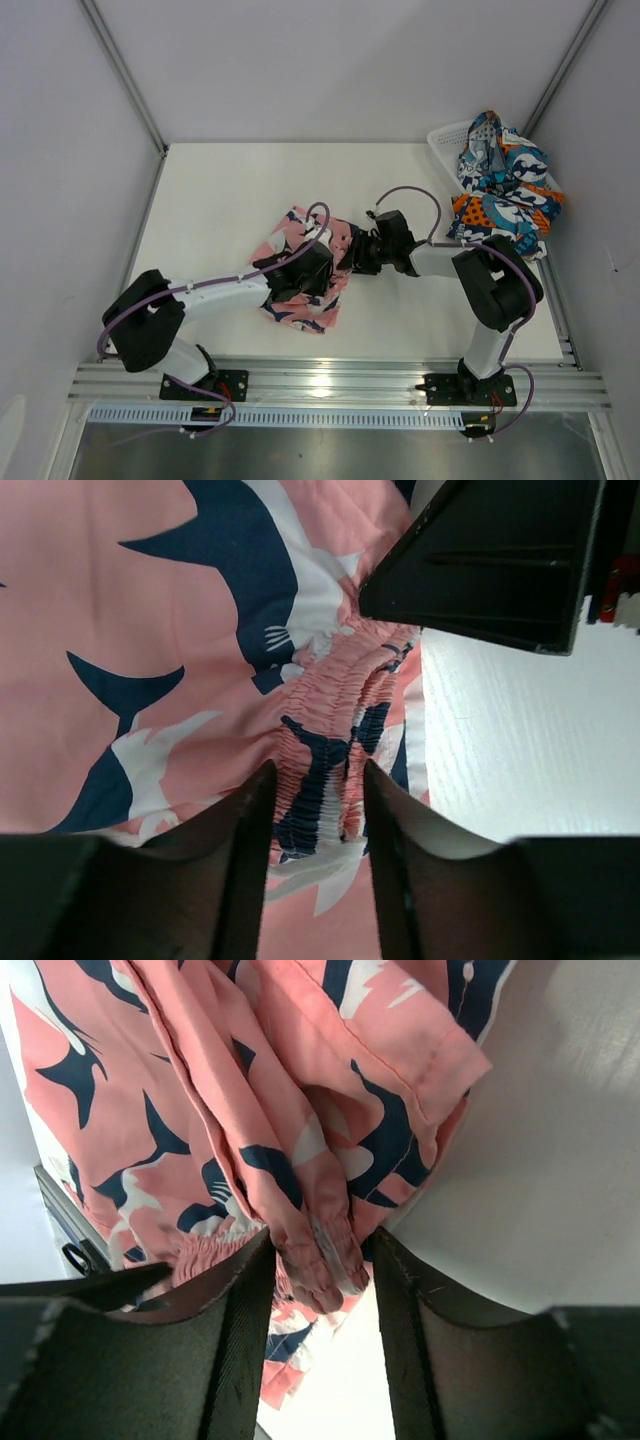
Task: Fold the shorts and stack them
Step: Fold the shorts
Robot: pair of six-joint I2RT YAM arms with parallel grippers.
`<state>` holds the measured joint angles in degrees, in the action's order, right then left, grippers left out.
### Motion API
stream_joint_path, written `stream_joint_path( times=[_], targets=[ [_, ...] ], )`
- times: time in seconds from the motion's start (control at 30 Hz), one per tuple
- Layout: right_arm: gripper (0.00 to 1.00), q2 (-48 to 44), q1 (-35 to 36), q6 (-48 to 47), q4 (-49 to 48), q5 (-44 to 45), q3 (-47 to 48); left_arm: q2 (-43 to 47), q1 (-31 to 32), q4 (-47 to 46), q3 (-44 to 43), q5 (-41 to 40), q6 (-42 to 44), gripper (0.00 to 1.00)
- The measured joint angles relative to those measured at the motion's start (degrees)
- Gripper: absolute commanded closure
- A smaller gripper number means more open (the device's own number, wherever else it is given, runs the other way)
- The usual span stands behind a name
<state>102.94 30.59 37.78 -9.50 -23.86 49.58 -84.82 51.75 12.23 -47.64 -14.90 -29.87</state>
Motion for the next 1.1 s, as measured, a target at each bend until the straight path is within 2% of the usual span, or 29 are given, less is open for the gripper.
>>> stream_joint_path(
  times=[0.1,0.13,0.23,0.33,0.43,0.63,0.93,1.1],
  targets=[
    [0.64,0.7,-0.02,0.33,-0.74,-0.9,0.07,-1.33,0.44,-1.03,0.81,0.04,0.15,0.73],
    [0.72,0.96,-0.02,0.61,-1.01,-1.27,0.07,-1.81,0.68,-1.44,1.16,0.04,0.28,0.76],
    [0.85,1.51,-0.04,1.27,-1.36,-2.14,0.07,-3.13,1.84,-2.47,1.79,0.0,0.48,0.82],
    [0.93,1.51,-0.07,1.33,-1.16,-2.56,0.28,-4.26,2.86,-3.15,1.88,-0.24,0.63,0.87],
    [0.97,1.51,-0.07,1.07,0.46,-2.54,1.38,-4.9,3.45,-3.58,1.9,-0.57,1.09,0.9],
    [0.98,1.49,0.15,-1.01,5.53,-2.47,5.53,-4.33,3.52,-3.17,1.9,-0.59,1.62,0.89],
    [0.88,-0.63,2.08,-5.99,13.84,1.36,12.31,5.49,3.74,4.7,-0.13,-1.44,1.99,0.86],
    [0.89,-1.03,2.8,-8.72,16.15,3.91,15.39,7.37,3.78,6.62,-1.2,-1.64,1.99,0.82]
  ],
)
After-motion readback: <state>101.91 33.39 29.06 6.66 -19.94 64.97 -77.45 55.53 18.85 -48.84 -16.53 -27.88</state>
